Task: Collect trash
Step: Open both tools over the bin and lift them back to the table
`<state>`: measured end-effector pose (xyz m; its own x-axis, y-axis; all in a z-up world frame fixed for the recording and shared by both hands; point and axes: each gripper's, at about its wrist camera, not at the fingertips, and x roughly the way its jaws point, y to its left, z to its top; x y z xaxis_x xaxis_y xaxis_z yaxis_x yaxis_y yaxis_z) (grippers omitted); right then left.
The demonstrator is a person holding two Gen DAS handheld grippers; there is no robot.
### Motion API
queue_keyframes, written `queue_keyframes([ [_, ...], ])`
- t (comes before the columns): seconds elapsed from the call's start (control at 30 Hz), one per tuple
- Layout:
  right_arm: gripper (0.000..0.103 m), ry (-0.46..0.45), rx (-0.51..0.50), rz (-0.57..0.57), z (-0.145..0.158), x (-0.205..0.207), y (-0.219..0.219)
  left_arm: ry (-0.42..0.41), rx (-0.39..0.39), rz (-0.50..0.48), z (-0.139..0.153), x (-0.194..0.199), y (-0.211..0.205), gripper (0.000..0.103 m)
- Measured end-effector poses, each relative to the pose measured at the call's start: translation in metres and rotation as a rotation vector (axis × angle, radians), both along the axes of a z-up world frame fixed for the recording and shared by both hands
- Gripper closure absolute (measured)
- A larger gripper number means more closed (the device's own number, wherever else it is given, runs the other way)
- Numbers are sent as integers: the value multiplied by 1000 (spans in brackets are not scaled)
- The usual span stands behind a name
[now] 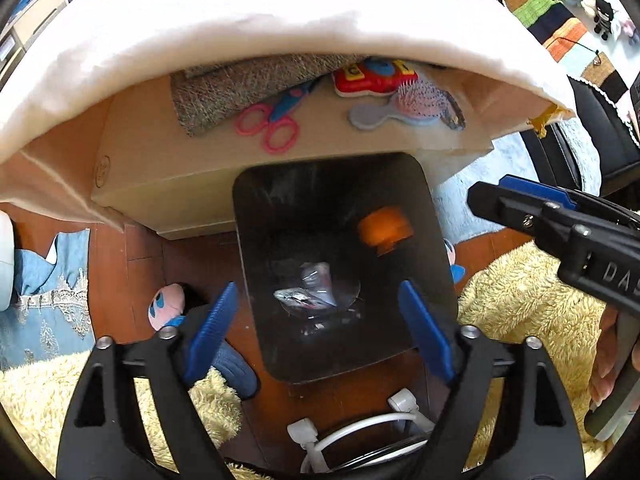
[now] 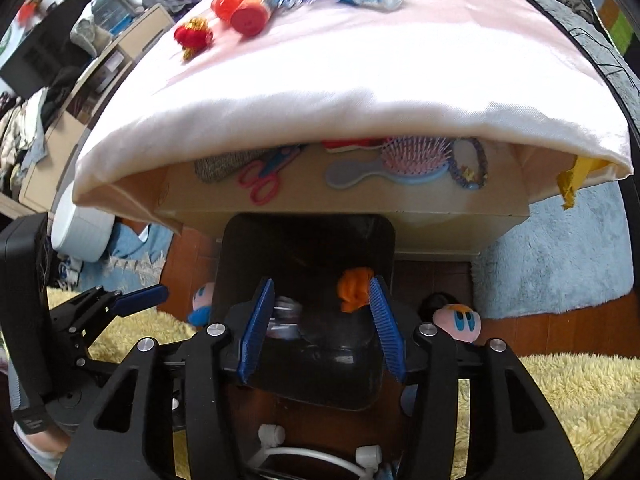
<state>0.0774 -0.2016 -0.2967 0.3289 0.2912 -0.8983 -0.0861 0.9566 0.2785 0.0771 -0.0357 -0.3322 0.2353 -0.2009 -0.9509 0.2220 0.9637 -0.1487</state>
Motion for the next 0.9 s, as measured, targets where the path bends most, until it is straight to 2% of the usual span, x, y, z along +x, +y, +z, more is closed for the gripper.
queue_keyframes([
  [0.17,44,-28,11,-25,15,3,-9,-19,8,15,12,5,6,22],
  [0.33,22,-126,-2,-69,50,5,-24,-86,14,51,41,12,18,18],
  [0.53,21,-218,-24,-92,83,15,-36,-165,25,70,76,26,26,15],
  [0.73,21,-234,-42,-96,92,40,-42,-213,13,91,104,54,32,15],
  [0.9,21,-253,-59,-91,94,63,-43,-240,15,113,117,84,36,15],
])
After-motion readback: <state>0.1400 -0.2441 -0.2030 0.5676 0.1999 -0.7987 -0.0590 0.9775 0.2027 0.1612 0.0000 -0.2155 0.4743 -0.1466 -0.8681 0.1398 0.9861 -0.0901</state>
